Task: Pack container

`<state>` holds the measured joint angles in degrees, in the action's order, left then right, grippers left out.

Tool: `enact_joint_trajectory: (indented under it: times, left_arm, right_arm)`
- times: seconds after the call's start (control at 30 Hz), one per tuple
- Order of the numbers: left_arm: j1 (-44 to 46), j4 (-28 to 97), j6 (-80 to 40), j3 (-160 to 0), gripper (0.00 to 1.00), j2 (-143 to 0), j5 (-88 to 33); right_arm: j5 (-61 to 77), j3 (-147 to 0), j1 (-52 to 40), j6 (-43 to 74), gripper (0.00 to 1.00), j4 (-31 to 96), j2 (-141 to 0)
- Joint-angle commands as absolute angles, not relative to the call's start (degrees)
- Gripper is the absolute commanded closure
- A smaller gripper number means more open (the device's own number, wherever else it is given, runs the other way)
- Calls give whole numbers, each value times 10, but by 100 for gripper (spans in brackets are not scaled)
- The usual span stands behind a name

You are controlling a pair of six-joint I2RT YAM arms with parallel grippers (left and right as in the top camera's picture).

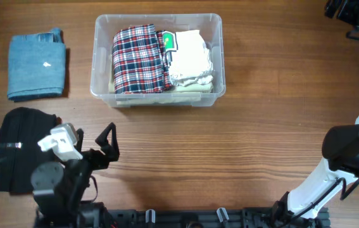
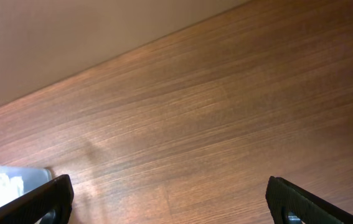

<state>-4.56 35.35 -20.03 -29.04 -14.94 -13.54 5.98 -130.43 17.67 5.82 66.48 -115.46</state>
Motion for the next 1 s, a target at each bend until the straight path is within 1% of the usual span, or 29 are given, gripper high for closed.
enact_joint_trajectory:
  times: [0.0,0.03,0.1,0.13,0.17,0.23,0.3,0.33,0.37,0.47,0.6,0.73,0.83,0.87,0.9,0.97]
  left_arm:
    - [-43,482,-204,-445,0,-309,-129]
    - [-43,509,-204,-478,0,-350,-142]
    - [-43,515,-204,-509,0,-402,-186]
    - [-43,514,-204,-515,0,-438,-247]
    - [-43,515,-204,-515,0,-457,-268]
    - [-43,501,-197,-515,0,-494,-259]
    - [-43,498,-198,-515,0,-531,-225]
    - [-43,506,-206,-515,0,-562,-177]
    - [-43,520,-242,-515,0,-602,-112]
    - [-44,540,-310,-515,0,-716,28]
    - [-44,530,-309,-515,0,-809,147]
    - [-44,498,-304,-515,0,-853,266]
    - [-44,469,-288,-515,0,-869,323]
    - [-44,462,-280,-515,0,-869,324]
    - [-44,463,-278,-515,0,-869,312]
    - [-55,467,-277,-519,0,-863,241]
  right_arm:
    - [56,-1300,175,65,0,664,-1159]
    - [56,-1300,175,66,0,664,-1159]
    - [56,-1300,175,65,0,664,-1159]
    - [56,-1300,175,65,0,664,-1159]
    - [56,-1300,175,65,0,664,-1159]
    - [56,-1300,175,65,0,664,-1159]
    - [56,-1300,175,66,0,664,-1159]
    - [56,-1300,175,65,0,664,-1159]
    - [56,-1300,175,65,0,664,-1159]
    - [56,-1300,175,65,0,664,-1159]
    - [56,-1300,175,65,0,664,-1159]
    - [56,-1300,175,65,0,664,-1159]
    - [56,-1300,175,65,0,664,-1159]
    - [56,-1300,175,66,0,664,-1159]
    - [56,-1300,175,65,0,664,-1159]
    - [56,-1300,175,65,0,664,-1159]
